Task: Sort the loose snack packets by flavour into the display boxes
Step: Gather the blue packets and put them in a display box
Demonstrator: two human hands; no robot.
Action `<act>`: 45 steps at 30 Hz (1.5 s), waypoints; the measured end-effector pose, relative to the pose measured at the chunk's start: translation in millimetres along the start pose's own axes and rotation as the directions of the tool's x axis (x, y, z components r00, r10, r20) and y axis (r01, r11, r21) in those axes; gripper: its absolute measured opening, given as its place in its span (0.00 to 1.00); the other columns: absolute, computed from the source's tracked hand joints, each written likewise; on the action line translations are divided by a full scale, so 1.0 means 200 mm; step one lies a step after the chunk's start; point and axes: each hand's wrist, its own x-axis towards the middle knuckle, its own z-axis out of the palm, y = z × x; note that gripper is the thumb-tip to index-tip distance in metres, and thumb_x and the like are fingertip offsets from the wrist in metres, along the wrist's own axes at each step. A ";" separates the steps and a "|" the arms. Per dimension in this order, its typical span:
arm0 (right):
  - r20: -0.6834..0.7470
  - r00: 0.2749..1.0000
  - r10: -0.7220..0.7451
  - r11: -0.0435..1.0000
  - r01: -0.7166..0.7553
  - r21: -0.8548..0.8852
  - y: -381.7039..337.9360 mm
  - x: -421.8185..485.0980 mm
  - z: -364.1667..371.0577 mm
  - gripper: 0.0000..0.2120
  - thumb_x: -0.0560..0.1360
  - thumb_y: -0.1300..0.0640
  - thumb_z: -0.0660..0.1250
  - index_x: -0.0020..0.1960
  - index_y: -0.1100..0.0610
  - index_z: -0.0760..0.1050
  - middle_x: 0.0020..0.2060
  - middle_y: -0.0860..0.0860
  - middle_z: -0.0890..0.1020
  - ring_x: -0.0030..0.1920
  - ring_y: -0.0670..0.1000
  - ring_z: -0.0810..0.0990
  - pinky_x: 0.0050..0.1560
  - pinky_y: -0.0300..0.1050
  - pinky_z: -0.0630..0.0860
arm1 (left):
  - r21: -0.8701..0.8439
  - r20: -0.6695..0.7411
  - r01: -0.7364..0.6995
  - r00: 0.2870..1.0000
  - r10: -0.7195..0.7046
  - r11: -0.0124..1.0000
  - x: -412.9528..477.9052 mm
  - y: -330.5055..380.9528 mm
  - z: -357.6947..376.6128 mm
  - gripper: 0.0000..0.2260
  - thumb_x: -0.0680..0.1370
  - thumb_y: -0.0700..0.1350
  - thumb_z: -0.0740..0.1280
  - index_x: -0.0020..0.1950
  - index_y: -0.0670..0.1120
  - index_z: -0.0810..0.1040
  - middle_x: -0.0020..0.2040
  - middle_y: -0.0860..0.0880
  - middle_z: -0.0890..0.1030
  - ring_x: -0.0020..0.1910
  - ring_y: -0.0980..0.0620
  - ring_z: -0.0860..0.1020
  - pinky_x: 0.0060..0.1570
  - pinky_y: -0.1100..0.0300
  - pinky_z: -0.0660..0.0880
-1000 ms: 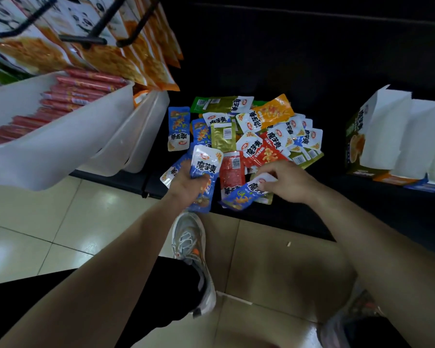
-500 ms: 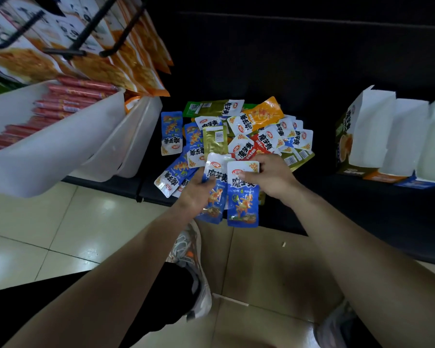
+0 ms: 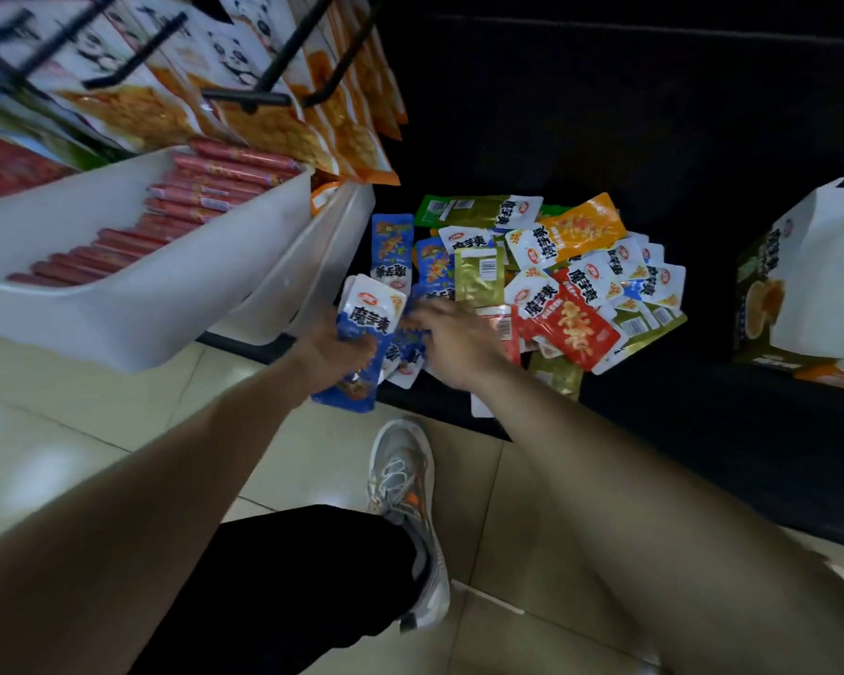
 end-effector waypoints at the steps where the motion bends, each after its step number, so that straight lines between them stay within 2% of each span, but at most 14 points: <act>1: 0.060 0.996 -0.061 0.993 0.066 -0.094 -0.03 0.03 0.05 0.25 0.78 0.58 0.66 0.74 0.49 0.69 0.73 0.49 0.70 0.69 0.56 0.69 0.65 0.53 0.71 | -0.015 -0.050 0.019 0.999 -0.020 1.000 0.02 -0.03 -0.04 0.08 0.78 0.37 0.70 0.56 0.40 0.77 0.49 0.37 0.81 0.42 0.45 0.79 0.45 0.51 0.78; 4: 0.121 0.987 -0.105 0.949 0.136 -0.284 -0.07 0.10 0.17 0.32 0.76 0.50 0.70 0.77 0.50 0.63 0.74 0.50 0.67 0.72 0.57 0.65 0.68 0.55 0.66 | -0.070 -0.144 0.073 0.986 -0.082 0.995 0.04 -0.14 -0.09 0.14 0.78 0.38 0.70 0.62 0.40 0.75 0.51 0.39 0.82 0.42 0.46 0.80 0.44 0.54 0.79; 7: 0.136 0.987 -0.089 0.911 0.135 -0.390 -0.07 0.11 0.20 0.40 0.74 0.49 0.72 0.80 0.51 0.56 0.74 0.53 0.65 0.73 0.59 0.63 0.68 0.57 0.66 | -0.092 -0.107 0.078 0.990 -0.088 0.993 0.05 -0.21 -0.07 0.17 0.78 0.37 0.70 0.65 0.39 0.73 0.53 0.40 0.83 0.42 0.46 0.81 0.38 0.58 0.78; 11: 0.164 0.986 -0.005 0.916 0.071 -0.394 -0.03 0.08 0.16 0.41 0.72 0.43 0.74 0.78 0.52 0.59 0.71 0.57 0.62 0.71 0.60 0.62 0.67 0.56 0.68 | -0.139 -0.089 0.096 0.990 -0.109 0.986 0.07 -0.21 -0.02 0.13 0.78 0.38 0.70 0.61 0.42 0.73 0.49 0.43 0.81 0.41 0.50 0.80 0.39 0.57 0.77; 18: 0.052 0.999 -0.004 0.973 0.016 -0.230 0.00 0.12 0.10 0.37 0.66 0.43 0.79 0.66 0.52 0.64 0.65 0.54 0.67 0.62 0.58 0.70 0.47 0.49 0.72 | -0.179 -0.112 0.084 0.988 -0.105 0.980 0.09 -0.21 -0.01 0.11 0.78 0.40 0.70 0.59 0.42 0.76 0.45 0.44 0.81 0.38 0.49 0.79 0.43 0.54 0.77; 21: -0.042 0.999 0.025 0.988 -0.031 -0.149 0.02 0.16 0.08 0.29 0.69 0.43 0.77 0.62 0.53 0.67 0.58 0.53 0.78 0.57 0.56 0.75 0.44 0.47 0.72 | -0.225 -0.123 0.080 0.986 -0.110 0.971 0.11 -0.22 -0.03 0.10 0.77 0.39 0.71 0.57 0.43 0.78 0.49 0.41 0.84 0.46 0.42 0.83 0.51 0.46 0.80; 24: -0.150 0.977 0.149 0.989 -0.148 0.018 0.03 0.20 0.02 0.21 0.74 0.45 0.74 0.60 0.52 0.70 0.48 0.52 0.82 0.47 0.55 0.79 0.42 0.46 0.71 | -0.246 -0.152 0.085 0.980 -0.125 0.966 0.13 -0.21 -0.01 0.06 0.77 0.38 0.71 0.50 0.47 0.77 0.44 0.44 0.83 0.46 0.41 0.82 0.53 0.45 0.80; 26: -0.162 0.959 0.234 0.957 -0.198 0.212 0.02 0.22 -0.03 0.20 0.75 0.47 0.73 0.63 0.50 0.73 0.53 0.50 0.84 0.50 0.55 0.81 0.47 0.47 0.76 | -0.277 -0.150 0.099 0.978 -0.145 0.956 0.13 -0.20 0.01 0.07 0.78 0.38 0.70 0.47 0.49 0.76 0.41 0.45 0.82 0.45 0.41 0.81 0.54 0.44 0.79; 28: -0.154 0.946 0.287 0.903 -0.213 0.373 0.02 0.25 -0.06 0.19 0.77 0.48 0.72 0.65 0.50 0.76 0.56 0.50 0.84 0.54 0.54 0.83 0.54 0.51 0.79 | -0.310 -0.139 0.116 0.976 -0.165 0.944 0.14 -0.19 0.04 0.07 0.78 0.39 0.70 0.46 0.51 0.76 0.43 0.46 0.82 0.48 0.40 0.82 0.55 0.43 0.79; 31: -0.116 0.929 0.351 0.780 -0.222 0.585 0.03 0.28 -0.11 0.08 0.79 0.51 0.70 0.52 0.55 0.79 0.43 0.49 0.84 0.41 0.47 0.84 0.48 0.53 0.82 | -0.335 -0.140 0.120 0.974 -0.176 0.934 0.15 -0.17 0.09 0.07 0.77 0.40 0.71 0.49 0.50 0.75 0.46 0.44 0.82 0.50 0.41 0.82 0.55 0.44 0.79; 35: -0.121 0.932 0.343 0.685 -0.160 0.710 0.03 0.26 -0.18 0.10 0.80 0.54 0.68 0.46 0.59 0.73 0.42 0.57 0.81 0.37 0.49 0.80 0.33 0.36 0.76 | -0.347 -0.200 0.134 0.957 -0.213 0.928 0.17 -0.11 0.14 0.08 0.78 0.44 0.70 0.54 0.46 0.73 0.45 0.47 0.80 0.42 0.48 0.80 0.47 0.52 0.77; 38: -0.028 0.954 0.298 0.615 -0.169 0.770 0.01 0.18 -0.22 0.06 0.79 0.56 0.70 0.47 0.58 0.76 0.40 0.50 0.82 0.31 0.37 0.80 0.31 0.31 0.73 | -0.427 -0.162 0.137 0.961 -0.225 0.894 0.19 -0.07 0.18 0.15 0.79 0.45 0.70 0.63 0.42 0.72 0.53 0.42 0.82 0.45 0.46 0.81 0.49 0.49 0.80; 41: 0.097 0.951 0.295 0.634 -0.271 0.724 0.01 0.10 -0.17 0.07 0.77 0.54 0.73 0.44 0.55 0.77 0.32 0.47 0.81 0.27 0.43 0.78 0.28 0.38 0.75 | -0.609 -0.111 0.077 0.977 -0.182 0.789 0.18 0.00 0.25 0.09 0.82 0.44 0.66 0.59 0.41 0.74 0.48 0.42 0.83 0.37 0.50 0.83 0.39 0.54 0.81; 45: 0.147 0.935 0.324 0.652 -0.333 0.681 0.01 0.07 -0.09 0.13 0.74 0.51 0.76 0.42 0.57 0.74 0.32 0.50 0.78 0.28 0.47 0.77 0.26 0.41 0.73 | -0.644 -0.062 0.106 0.980 -0.190 0.758 0.20 -0.01 0.28 0.27 0.74 0.63 0.69 0.63 0.44 0.77 0.53 0.42 0.84 0.48 0.43 0.85 0.52 0.44 0.81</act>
